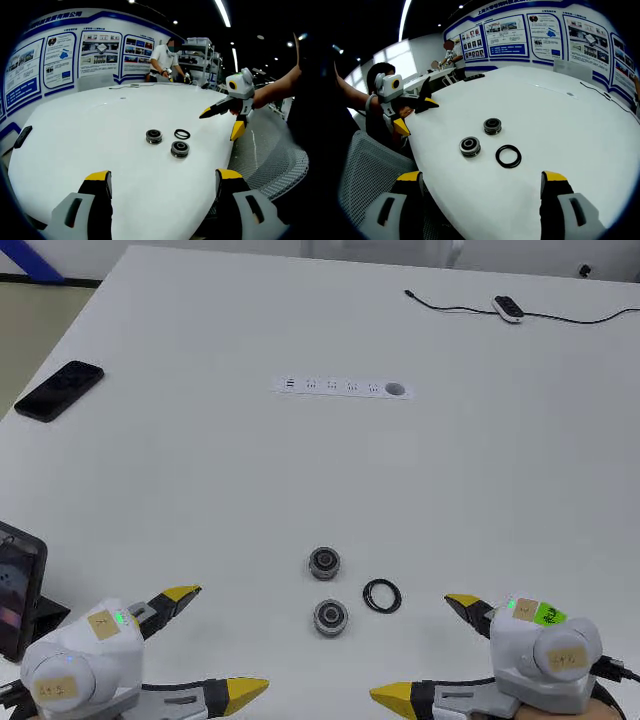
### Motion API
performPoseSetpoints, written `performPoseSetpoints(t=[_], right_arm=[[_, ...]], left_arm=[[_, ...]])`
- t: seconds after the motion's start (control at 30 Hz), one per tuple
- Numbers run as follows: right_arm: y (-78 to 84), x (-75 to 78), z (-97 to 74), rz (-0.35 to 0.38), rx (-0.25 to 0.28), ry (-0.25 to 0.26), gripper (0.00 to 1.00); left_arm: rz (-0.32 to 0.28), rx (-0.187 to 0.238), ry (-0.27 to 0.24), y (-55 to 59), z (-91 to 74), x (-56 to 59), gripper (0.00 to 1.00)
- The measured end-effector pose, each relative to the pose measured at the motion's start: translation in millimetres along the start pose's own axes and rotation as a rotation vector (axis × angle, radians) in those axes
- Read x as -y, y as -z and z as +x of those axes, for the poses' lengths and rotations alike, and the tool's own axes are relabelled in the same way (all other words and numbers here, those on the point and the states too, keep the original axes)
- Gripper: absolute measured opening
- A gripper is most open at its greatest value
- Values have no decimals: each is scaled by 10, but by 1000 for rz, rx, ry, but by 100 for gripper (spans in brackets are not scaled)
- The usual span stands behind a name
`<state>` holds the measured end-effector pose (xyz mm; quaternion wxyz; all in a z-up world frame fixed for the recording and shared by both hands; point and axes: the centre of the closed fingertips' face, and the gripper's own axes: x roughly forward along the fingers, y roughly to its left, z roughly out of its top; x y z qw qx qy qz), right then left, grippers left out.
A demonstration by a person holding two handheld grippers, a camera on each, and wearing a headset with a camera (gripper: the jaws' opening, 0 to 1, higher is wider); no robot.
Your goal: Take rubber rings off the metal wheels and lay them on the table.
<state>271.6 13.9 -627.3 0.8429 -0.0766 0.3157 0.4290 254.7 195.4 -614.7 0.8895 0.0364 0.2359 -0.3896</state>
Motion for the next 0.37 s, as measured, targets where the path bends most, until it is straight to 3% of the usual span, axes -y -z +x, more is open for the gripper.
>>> performPoseSetpoints(t=[0.37], right_arm=[[11,0,6,21,2,1,99]], left_arm=[[3,-4,-3,-14,8,-18,87]])
